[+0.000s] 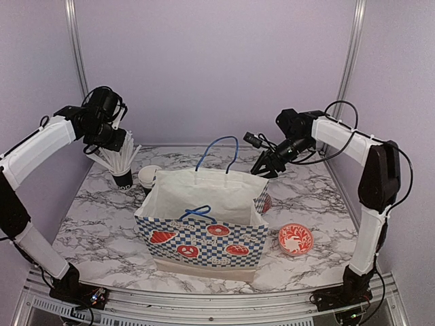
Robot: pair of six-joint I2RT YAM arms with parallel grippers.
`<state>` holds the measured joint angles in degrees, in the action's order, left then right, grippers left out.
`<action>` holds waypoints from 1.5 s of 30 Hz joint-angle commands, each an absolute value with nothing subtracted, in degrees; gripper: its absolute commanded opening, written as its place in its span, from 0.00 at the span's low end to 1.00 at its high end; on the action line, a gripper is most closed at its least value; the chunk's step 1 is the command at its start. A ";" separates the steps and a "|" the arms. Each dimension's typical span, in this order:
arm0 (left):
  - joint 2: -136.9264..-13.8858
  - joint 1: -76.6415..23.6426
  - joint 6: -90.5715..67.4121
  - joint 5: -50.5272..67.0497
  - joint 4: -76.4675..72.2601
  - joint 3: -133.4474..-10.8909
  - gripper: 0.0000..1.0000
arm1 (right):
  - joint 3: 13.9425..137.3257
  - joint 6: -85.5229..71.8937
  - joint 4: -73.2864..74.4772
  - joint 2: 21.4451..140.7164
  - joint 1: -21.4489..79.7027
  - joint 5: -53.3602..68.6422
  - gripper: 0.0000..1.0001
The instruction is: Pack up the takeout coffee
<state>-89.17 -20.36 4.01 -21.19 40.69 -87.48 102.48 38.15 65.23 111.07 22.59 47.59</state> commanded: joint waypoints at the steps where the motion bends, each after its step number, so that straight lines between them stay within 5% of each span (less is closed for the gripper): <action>1: -84.89 -21.09 3.03 -23.44 46.66 -91.86 0.00 | 104.90 38.76 65.98 112.14 22.50 49.04 0.61; 11: -76.34 -29.96 -1.18 -21.82 51.59 -106.05 0.00 | 105.48 38.61 66.44 112.02 22.51 48.31 0.61; 24: -68.51 -34.59 -19.40 26.36 32.19 -107.28 0.00 | 105.61 37.71 66.67 109.65 22.50 45.64 0.61; 41: -75.84 -47.58 -20.45 29.72 31.18 -90.97 0.00 | 104.21 38.14 66.76 107.49 22.50 45.86 0.61; 45: -80.50 -47.72 -16.03 26.73 38.72 -94.86 0.29 | 103.25 38.54 66.67 106.95 22.50 45.71 0.61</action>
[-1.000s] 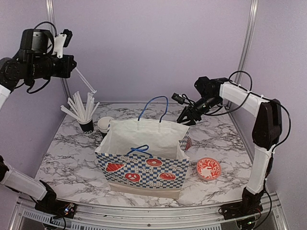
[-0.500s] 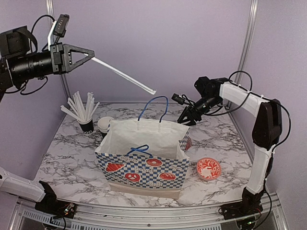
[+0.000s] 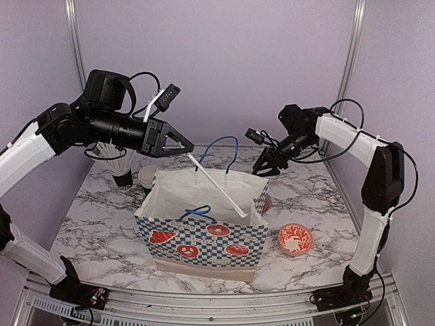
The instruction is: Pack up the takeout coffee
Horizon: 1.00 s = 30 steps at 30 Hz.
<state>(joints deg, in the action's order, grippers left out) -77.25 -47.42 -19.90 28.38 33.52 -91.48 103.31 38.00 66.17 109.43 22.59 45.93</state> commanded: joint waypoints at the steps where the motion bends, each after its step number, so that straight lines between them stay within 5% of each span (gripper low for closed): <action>1: -81.62 -47.66 -13.59 25.17 41.08 -96.99 0.37 | 103.03 38.64 66.63 106.81 22.50 45.70 0.61; 8: -91.63 -45.97 2.43 11.40 48.76 -111.15 0.62 | 101.97 39.02 66.53 105.69 22.51 45.62 0.61; 11: -95.25 -45.79 5.29 14.52 51.96 -114.74 0.61 | 101.70 39.02 66.53 105.35 22.50 45.25 0.61; 15: -97.42 -45.79 3.81 23.15 55.25 -117.23 0.47 | 101.01 39.11 66.28 104.94 22.50 44.66 0.62; 18: -96.19 -46.64 3.96 33.06 55.29 -115.30 0.49 | 101.15 39.20 66.27 105.13 22.50 44.58 0.62; 24: -95.06 -48.30 6.88 13.99 53.87 -114.59 0.63 | 102.49 39.11 66.42 106.86 22.46 45.15 0.62; 30: -99.78 -47.20 8.00 12.89 53.87 -116.49 0.66 | 103.98 39.20 67.19 107.61 22.50 45.62 0.62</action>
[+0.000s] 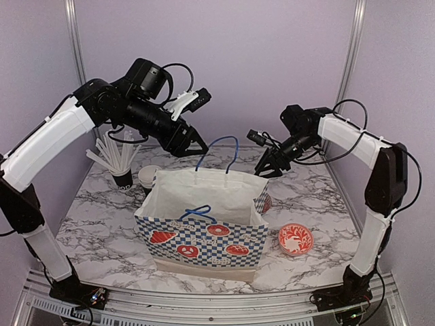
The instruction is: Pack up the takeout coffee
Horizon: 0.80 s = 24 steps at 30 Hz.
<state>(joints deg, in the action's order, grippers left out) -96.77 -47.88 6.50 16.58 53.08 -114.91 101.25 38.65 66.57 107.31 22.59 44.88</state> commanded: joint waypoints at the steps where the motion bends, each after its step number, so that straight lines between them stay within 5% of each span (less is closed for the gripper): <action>1: -100.78 -47.15 8.09 13.23 53.86 -117.13 0.66 | 103.87 39.20 67.23 107.47 22.50 45.55 0.62; 6: -105.89 -47.19 7.72 19.78 53.67 -121.09 0.50 | 102.78 39.45 67.15 106.27 22.50 44.77 0.62; 10: -107.80 -47.12 7.26 22.21 53.44 -123.42 0.17 | 101.55 39.47 66.82 105.11 22.50 44.00 0.62; 13: -106.07 -47.39 7.54 22.46 52.71 -122.84 0.02 | 101.23 39.46 66.80 104.67 22.50 43.73 0.62; 24: -88.33 -53.41 9.36 25.52 44.66 -102.21 0.00 | 102.07 38.61 66.62 105.61 22.44 43.69 0.61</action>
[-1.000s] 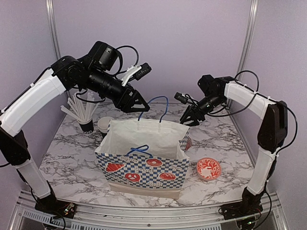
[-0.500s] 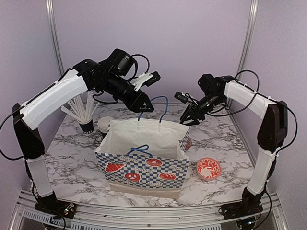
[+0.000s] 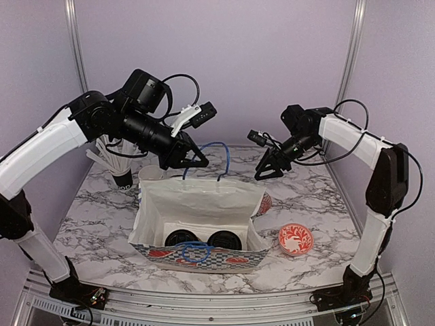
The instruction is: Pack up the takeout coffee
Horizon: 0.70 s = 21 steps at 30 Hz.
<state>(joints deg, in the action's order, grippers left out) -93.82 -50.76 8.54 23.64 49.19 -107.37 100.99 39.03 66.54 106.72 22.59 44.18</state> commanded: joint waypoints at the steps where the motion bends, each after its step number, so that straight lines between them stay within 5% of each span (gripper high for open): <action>1: -87.12 -54.17 8.73 25.42 43.47 -100.48 0.00 | 102.22 38.51 66.62 105.76 22.48 43.64 0.62; 21: -79.38 -66.20 2.63 21.09 39.81 -92.26 0.00 | 103.42 37.45 66.80 107.04 22.46 43.15 0.61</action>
